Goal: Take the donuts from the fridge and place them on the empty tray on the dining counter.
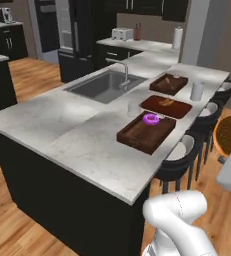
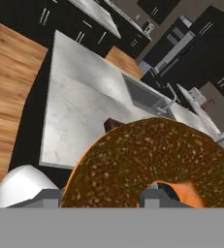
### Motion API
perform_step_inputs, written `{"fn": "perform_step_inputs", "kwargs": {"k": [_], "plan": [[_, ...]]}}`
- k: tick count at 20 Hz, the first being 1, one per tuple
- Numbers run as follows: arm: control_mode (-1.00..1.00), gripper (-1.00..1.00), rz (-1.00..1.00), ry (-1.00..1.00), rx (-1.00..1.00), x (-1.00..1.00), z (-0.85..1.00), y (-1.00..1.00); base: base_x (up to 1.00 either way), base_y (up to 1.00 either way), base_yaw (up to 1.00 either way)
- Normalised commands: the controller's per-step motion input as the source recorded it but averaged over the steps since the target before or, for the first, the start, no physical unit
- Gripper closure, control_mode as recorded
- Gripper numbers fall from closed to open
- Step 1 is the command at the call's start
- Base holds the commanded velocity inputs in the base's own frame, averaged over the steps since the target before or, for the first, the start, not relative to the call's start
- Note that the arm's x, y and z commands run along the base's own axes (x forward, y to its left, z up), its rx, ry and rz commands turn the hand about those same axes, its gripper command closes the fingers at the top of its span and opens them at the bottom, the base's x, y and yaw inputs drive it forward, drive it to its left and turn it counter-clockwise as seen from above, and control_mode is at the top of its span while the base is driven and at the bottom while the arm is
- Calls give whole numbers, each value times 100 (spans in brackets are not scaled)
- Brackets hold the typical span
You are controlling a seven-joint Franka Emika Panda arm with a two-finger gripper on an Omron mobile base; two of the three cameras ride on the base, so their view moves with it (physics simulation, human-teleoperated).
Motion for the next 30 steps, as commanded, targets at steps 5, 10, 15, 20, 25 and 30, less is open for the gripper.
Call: {"fn": "perform_step_inputs", "kwargs": {"k": [5, 10, 15, 20, 25, 30], "plan": [[100, 100, 0, 0, 0, 0, 0, 0, 100, -68, 46], [100, 100, 0, 0, 0, 0, 0, 0, 100, -73, 44], [100, 100, 0, 0, 0, 0, 0, 0, 100, -63, 47], [100, 100, 0, 0, 0, 0, 0, 0, 100, -58, 49], [100, 100, 0, 0, 0, 0, 0, 0, 100, -69, 46], [100, 100, 0, 0, 0, 0, 0, 0, 84, -96, 31]]}}
